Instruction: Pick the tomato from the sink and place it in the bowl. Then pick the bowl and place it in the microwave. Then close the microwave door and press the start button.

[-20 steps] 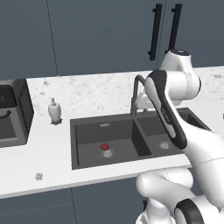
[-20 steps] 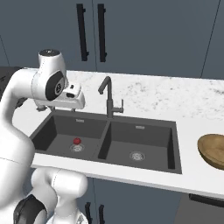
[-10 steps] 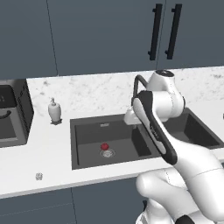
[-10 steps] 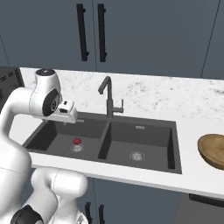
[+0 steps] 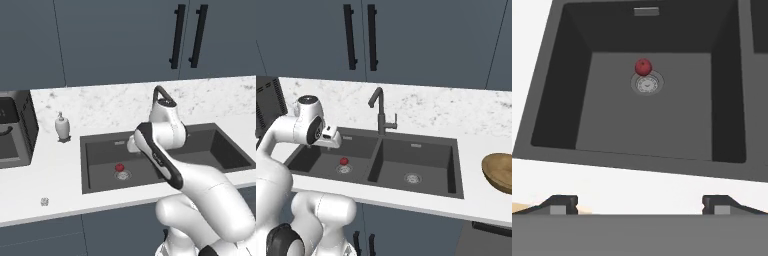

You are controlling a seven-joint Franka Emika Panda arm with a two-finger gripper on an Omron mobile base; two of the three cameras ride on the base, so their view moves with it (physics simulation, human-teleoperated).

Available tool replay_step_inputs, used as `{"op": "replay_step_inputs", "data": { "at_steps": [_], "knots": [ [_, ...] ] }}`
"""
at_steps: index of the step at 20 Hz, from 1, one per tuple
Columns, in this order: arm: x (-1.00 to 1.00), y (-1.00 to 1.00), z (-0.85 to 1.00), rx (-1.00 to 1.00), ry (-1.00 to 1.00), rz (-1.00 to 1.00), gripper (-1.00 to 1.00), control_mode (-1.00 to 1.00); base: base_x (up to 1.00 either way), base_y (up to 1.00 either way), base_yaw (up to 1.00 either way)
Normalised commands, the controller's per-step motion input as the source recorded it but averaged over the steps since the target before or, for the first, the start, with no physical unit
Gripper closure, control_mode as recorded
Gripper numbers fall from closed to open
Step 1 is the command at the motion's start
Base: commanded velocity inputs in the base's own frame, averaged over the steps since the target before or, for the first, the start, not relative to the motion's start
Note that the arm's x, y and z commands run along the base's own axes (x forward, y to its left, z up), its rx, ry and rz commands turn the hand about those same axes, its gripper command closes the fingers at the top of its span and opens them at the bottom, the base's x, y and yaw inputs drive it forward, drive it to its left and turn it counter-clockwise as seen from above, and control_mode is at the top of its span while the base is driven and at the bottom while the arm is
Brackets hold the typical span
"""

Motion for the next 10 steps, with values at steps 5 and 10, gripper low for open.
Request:
{"op": "replay_step_inputs", "data": {
  "at_steps": [5,10],
  "knots": [
    [0.38,0.20,-0.44,-0.01,0.00,0.00,-1.00,-1.00,0.00,0.00,0.00],
    [0.36,0.09,-0.51,0.00,-0.01,0.00,-1.00,-1.00,0.00,0.00,0.00]
  ]
}}
